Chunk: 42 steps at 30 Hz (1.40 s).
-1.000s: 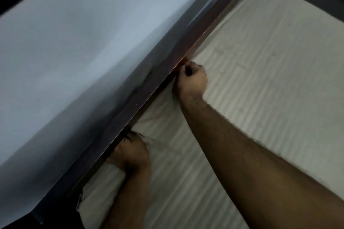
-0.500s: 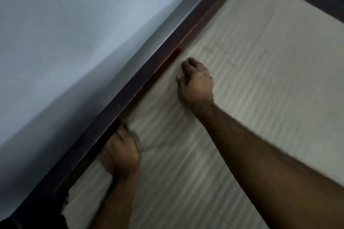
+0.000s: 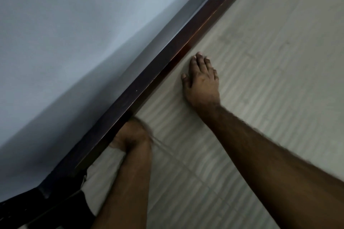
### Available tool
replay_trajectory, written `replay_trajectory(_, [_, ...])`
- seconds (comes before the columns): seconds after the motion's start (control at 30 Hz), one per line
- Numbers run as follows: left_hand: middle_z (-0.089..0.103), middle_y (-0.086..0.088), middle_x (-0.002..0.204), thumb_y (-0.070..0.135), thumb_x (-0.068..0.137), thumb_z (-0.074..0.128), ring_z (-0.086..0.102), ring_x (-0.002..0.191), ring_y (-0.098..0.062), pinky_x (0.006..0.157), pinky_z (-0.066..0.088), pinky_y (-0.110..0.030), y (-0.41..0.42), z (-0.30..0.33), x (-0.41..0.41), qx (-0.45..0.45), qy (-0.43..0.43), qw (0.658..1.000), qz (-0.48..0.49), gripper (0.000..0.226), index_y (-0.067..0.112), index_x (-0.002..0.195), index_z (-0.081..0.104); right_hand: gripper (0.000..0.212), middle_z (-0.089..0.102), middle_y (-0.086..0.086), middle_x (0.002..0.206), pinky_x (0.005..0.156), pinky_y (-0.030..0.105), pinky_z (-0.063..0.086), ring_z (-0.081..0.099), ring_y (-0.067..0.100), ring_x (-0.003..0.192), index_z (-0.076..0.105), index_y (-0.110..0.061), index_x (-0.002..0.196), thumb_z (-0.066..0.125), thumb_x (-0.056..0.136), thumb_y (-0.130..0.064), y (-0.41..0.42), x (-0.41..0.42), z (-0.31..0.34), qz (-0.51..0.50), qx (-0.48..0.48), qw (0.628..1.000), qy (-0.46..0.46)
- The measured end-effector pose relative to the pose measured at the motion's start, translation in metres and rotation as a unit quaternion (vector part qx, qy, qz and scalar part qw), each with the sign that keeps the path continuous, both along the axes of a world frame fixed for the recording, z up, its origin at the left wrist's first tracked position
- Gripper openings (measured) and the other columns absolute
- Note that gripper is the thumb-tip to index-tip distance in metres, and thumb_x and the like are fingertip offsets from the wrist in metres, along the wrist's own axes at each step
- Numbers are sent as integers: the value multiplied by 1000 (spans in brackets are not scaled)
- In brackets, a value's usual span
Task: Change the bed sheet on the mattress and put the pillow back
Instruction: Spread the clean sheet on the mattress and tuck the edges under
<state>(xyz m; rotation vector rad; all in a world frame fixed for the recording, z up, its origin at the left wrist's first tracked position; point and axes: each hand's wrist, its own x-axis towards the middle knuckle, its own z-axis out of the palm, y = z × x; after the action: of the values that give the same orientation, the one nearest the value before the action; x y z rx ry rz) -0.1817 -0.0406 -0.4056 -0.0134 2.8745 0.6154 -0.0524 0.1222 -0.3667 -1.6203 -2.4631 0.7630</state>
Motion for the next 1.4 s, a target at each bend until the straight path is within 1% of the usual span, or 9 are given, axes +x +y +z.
replay_trajectory(0.1, [56, -43, 125, 11, 103, 38, 52, 123, -56, 105, 38, -58, 1, 20, 3, 20, 31, 995, -89, 41, -20, 121, 59, 62, 5, 5, 170, 127, 45, 8, 3, 23, 157, 15, -14, 161, 32, 108, -41, -14, 2, 1, 19, 16, 1000, 9])
replay_trajectory(0.3, [65, -30, 87, 41, 103, 33, 64, 82, -47, 74, 48, -49, -54, 56, 31, -23, 55, 965, -254, 55, -5, 94, 63, 58, 21, 6, 167, 121, 49, 18, 19, 25, 154, 31, -21, 158, 34, 106, -47, -60, 11, -2, 136, 50, 989, 21])
replay_trajectory(0.47, [64, -27, 86, 17, 104, 49, 63, 80, -46, 72, 51, -54, -109, 61, 29, -83, 82, 970, -211, 23, -1, 99, 63, 59, 23, 1, 167, 121, 53, 14, 18, 25, 155, 29, -28, 159, 28, 104, -52, -88, 1, -13, 262, 57, 963, -21])
replay_trajectory(0.63, [66, -28, 87, 18, 106, 40, 65, 82, -46, 75, 52, -53, -112, 58, 23, -118, 105, 965, -208, 32, 0, 94, 63, 61, 15, 4, 169, 125, 48, 3, 0, 24, 157, 28, -22, 158, 29, 106, -52, -76, -26, 3, 255, 34, 965, -55])
replay_trajectory(0.8, [64, -26, 89, 17, 100, 36, 62, 86, -44, 84, 48, -53, -135, 57, 18, -78, 85, 967, -226, 32, -2, 95, 61, 52, 43, 10, 156, 118, 50, 23, 32, 29, 148, 48, -17, 148, 36, 104, -43, -118, -27, 12, 310, 71, 948, -13])
replay_trajectory(0.9, [65, -27, 111, -4, 89, 51, 63, 103, -43, 95, 50, -51, -159, 58, 16, -75, 79, 950, -292, 35, -3, 122, 61, 45, 56, 4, 145, 107, 45, 35, 48, 27, 137, 57, -21, 141, 51, 97, -32, -151, -26, 6, 360, 119, 925, 14])
replay_trajectory(1.07, [64, -20, 105, 13, 94, 46, 58, 90, -38, 71, 50, -45, -194, 62, 12, -102, 137, 943, -286, 35, 6, 123, 64, 33, 63, 3, 133, 109, 47, 33, 51, 27, 129, 64, -23, 130, 51, 102, -33, -163, -55, 9, 351, 88, 932, 3])
replay_trajectory(1.27, [66, -18, 99, 30, 105, 52, 64, 87, -37, 74, 44, -35, -231, 58, 14, 63, 70, 992, -85, 34, 3, 102, 72, 30, 65, 1, 111, 109, 39, 21, 53, 21, 114, 69, -22, 107, 43, 105, -37, -164, -74, 16, 263, -18, 964, 36])
replay_trajectory(1.4, [78, -2, 92, 32, 101, 61, 71, 82, -16, 72, 54, -33, -234, 51, 9, 303, -121, 945, 29, 26, 13, 103, 78, 38, 56, 3, 114, 107, 44, 33, 49, 23, 116, 63, -15, 111, 33, 108, -39, -178, -65, 6, 188, -32, 973, 129])
